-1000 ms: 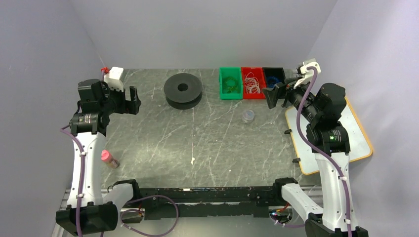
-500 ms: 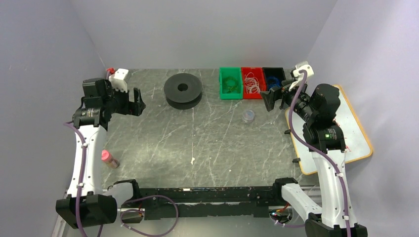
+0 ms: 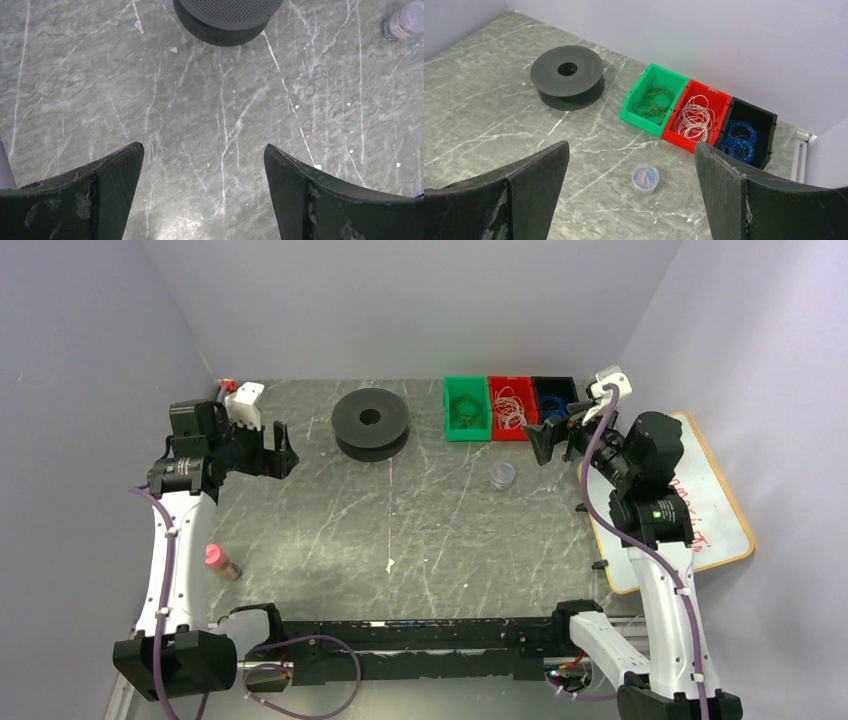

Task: Wrap the cables
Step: Pick up the cable from the storage box.

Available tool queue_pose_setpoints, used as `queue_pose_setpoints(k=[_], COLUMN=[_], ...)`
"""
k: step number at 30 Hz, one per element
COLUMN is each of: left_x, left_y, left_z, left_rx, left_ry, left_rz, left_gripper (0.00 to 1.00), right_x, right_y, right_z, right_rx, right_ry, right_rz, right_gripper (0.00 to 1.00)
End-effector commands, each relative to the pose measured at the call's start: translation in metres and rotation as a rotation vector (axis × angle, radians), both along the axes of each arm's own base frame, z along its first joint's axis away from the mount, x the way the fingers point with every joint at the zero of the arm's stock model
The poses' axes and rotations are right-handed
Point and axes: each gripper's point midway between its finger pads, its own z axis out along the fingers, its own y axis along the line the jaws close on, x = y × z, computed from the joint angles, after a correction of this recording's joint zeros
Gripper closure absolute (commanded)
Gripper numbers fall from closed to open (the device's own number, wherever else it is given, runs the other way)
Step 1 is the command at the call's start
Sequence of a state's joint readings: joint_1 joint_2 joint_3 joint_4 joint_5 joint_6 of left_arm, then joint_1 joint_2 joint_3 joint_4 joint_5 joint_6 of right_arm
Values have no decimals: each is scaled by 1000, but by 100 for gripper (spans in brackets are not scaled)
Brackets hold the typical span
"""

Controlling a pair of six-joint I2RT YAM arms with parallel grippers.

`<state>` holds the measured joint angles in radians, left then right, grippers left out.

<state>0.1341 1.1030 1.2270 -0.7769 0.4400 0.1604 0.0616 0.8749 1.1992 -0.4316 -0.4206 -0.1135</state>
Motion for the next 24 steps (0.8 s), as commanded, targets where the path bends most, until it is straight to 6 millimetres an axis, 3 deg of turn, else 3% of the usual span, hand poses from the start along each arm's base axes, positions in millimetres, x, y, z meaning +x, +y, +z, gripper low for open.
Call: queue_pose_setpoints(k=[1, 14, 18, 24], left_x=[-2, 1, 7, 7], left_y=[-6, -9, -9, -7], left_z=[15, 9, 5, 4], left_rx=[-8, -10, -13, 0], left_ry=[-47, -12, 15, 16], left_rz=[-48, -80, -87, -84], left_gripper=[5, 5, 5, 5], right_x=[3, 30, 52, 87], right_y=[-3, -25, -31, -46], right_z=[20, 4, -22, -60], right_rx=[35, -30, -113, -212], right_ry=[-77, -134, -142, -65], right_rz=[-25, -149, -169, -239], right_gripper=[1, 4, 10, 11])
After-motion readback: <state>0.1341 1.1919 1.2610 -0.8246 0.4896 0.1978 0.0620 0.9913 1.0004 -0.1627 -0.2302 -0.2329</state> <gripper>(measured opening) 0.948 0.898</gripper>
